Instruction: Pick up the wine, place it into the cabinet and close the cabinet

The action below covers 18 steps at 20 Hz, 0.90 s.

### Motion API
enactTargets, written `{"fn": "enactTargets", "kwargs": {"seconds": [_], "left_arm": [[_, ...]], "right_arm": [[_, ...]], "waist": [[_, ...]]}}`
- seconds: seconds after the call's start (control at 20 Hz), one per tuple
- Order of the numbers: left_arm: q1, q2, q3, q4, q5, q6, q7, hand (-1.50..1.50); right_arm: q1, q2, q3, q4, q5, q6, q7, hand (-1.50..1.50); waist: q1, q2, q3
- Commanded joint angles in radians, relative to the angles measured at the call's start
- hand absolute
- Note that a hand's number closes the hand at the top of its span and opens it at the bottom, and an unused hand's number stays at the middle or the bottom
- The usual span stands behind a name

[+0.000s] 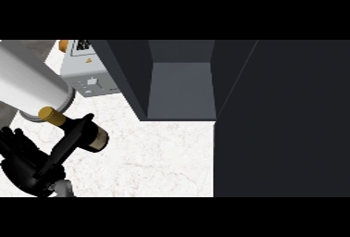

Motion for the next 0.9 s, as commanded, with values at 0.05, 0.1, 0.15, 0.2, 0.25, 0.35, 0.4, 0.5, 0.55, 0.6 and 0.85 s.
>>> {"fn": "enactTargets", "kwargs": {"seconds": [0.05, 0.1, 0.15, 0.2, 0.25, 0.35, 0.4, 0.5, 0.55, 0.6, 0.85], "left_arm": [[0.015, -0.001, -0.002, 0.124, 0.189, 0.032, -0.205, -1.50], [0.063, -0.001, 0.066, 0.084, 0.213, -0.062, -0.202, -1.50], [0.017, -0.001, 0.013, 0.112, 0.169, -0.011, -0.177, -1.50], [0.055, -0.001, 0.016, 0.085, 0.190, -0.019, -0.191, -1.50], [0.051, -0.001, 0.036, 0.151, 0.259, -0.052, -0.276, -1.50], [0.065, -0.001, 0.070, 0.169, 0.321, -0.118, -0.324, -1.50], [0.041, -0.001, 0.092, 0.174, 0.298, -0.102, -0.292, -1.50], [0.045, -0.001, 0.053, 0.211, 0.332, -0.088, -0.351, -1.50], [-0.002, -0.001, 0.047, 0.244, 0.334, -0.063, -0.344, -1.50], [0.107, -0.001, 0.098, 0.256, 0.435, -0.187, -0.468, -1.50], [0.040, -0.001, 0.094, 0.327, 0.461, -0.164, -0.484, -1.50]], "right_arm": [[0.052, 0.002, -0.016, -0.047, -0.035, 0.032, -0.011, -1.50], [0.107, 0.055, 0.070, -0.036, 0.062, 0.047, -0.075, -1.50], [0.085, 0.034, 0.034, -0.048, 0.010, 0.037, -0.025, -1.50], [0.019, 0.041, 0.033, 0.032, 0.035, 0.023, -0.050, -1.50], [-0.013, 0.044, 0.060, -0.062, 0.035, -0.038, 0.041, -1.50], [0.004, 0.023, -0.001, 0.002, -0.008, 0.010, -0.013, -1.50], [0.020, -0.021, -0.058, -0.027, -0.073, 0.046, 0.010, -1.50], [-0.014, 0.014, -0.004, -0.042, -0.026, -0.009, 0.048, -1.50], [0.095, 0.002, -0.031, -0.075, -0.049, 0.062, -0.009, -1.50], [0.038, 0.017, -0.017, -0.019, -0.029, 0.042, -0.023, -1.50], [-0.015, 0.042, 0.032, -0.037, 0.033, -0.017, 0.037, -1.50]], "waist": [[-0.003, 0.000, 0.000], [-0.001, 0.000, 0.000], [-0.002, 0.000, 0.001], [0.001, 0.000, 0.001], [0.001, 0.000, 0.000], [0.001, 0.000, 0.000], [-0.001, 0.000, 0.000], [0.000, 0.000, 0.000], [-0.005, 0.000, 0.001], [0.001, 0.000, 0.000], [0.000, 0.000, 0.001]]}}
